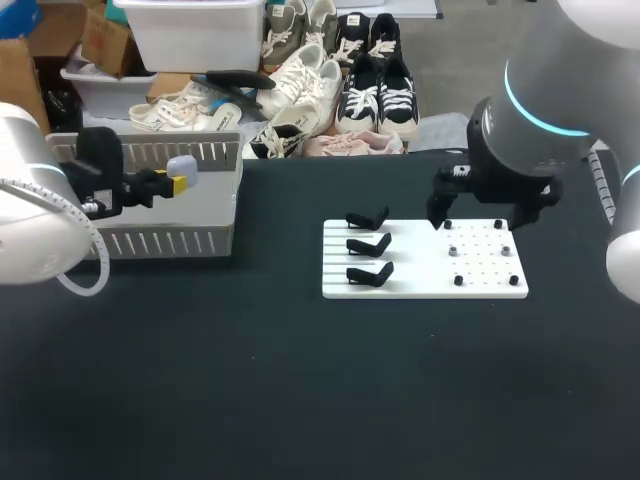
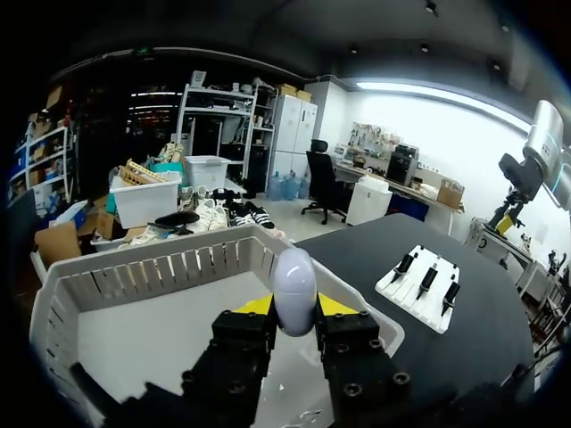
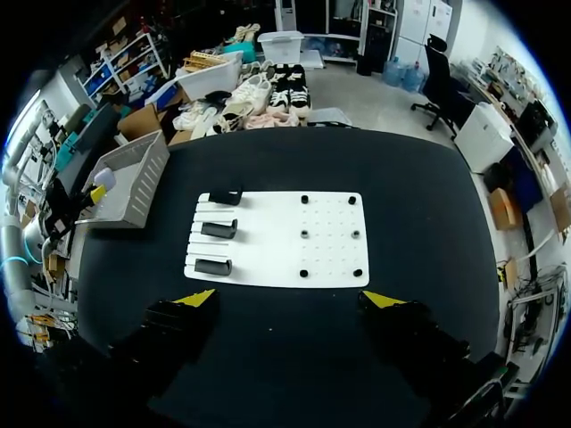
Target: Pick up each earbud case from the left stands, insert the matching earbuds, close the lid, and place the case in the box.
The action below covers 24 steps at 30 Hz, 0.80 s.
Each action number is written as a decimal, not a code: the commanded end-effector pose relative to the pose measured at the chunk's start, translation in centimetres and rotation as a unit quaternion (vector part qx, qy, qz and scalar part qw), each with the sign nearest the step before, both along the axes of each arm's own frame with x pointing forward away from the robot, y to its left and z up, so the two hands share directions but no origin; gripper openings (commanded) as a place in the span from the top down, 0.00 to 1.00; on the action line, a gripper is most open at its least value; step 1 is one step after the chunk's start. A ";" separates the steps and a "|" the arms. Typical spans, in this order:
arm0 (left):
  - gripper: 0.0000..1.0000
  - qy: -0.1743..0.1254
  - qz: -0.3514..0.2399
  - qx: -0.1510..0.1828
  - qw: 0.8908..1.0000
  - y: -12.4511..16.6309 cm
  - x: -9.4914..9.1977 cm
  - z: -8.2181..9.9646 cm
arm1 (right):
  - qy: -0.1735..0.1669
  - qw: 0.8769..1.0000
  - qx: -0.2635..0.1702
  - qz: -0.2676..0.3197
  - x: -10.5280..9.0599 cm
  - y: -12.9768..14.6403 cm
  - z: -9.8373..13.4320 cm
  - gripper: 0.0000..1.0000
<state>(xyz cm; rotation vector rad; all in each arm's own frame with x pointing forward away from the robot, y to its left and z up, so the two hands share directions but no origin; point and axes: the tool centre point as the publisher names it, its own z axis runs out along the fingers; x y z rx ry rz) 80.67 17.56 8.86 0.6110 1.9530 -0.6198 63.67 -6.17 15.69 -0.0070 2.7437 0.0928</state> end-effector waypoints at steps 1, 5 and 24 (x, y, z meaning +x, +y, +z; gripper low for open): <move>0.76 -0.009 0.047 0.019 0.999 -0.2 -0.5 -0.2 | -0.005 1.000 0.000 -0.002 -0.3 -0.1 -0.1 0.00; 0.64 -0.004 0.047 0.020 0.999 -0.1 -0.7 -0.5 | -0.005 1.000 0.000 -0.002 -0.3 -0.1 -0.1 0.00; 0.00 -0.065 -0.015 0.024 0.997 -3.3 -2.5 2.6 | -0.005 1.000 0.000 -0.002 -0.3 -0.1 -0.1 0.00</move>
